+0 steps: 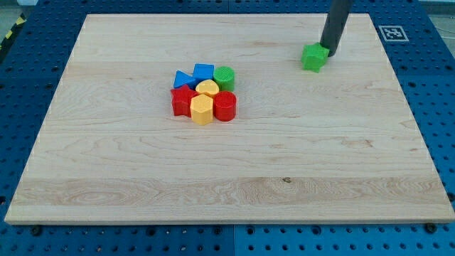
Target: Push the green star to the bottom right of the green circle
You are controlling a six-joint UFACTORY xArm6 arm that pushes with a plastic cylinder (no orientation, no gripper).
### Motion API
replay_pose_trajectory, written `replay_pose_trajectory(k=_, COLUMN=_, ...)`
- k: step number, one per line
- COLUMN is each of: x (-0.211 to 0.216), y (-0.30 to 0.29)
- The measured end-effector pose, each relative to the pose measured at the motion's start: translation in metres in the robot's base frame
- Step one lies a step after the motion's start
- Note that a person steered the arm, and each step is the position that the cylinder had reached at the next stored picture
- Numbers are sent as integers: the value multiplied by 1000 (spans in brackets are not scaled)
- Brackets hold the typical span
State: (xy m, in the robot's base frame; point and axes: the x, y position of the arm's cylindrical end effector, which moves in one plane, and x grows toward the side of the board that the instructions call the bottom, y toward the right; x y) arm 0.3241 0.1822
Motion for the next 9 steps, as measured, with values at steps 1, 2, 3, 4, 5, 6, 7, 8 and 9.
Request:
replay_pose_trajectory(k=1, x=22, y=-16)
replay_pose_trajectory(k=2, x=31, y=-52)
replay_pose_trajectory(k=3, x=31, y=-85)
replay_pose_trajectory(k=4, x=30, y=-91)
replay_pose_trajectory(k=5, x=7, y=-85)
replay_pose_trajectory(k=6, x=4, y=-126)
replay_pose_trajectory(k=7, x=4, y=-152)
replay_pose_trajectory(k=8, x=17, y=-162)
replay_pose_trajectory(k=9, x=45, y=-143)
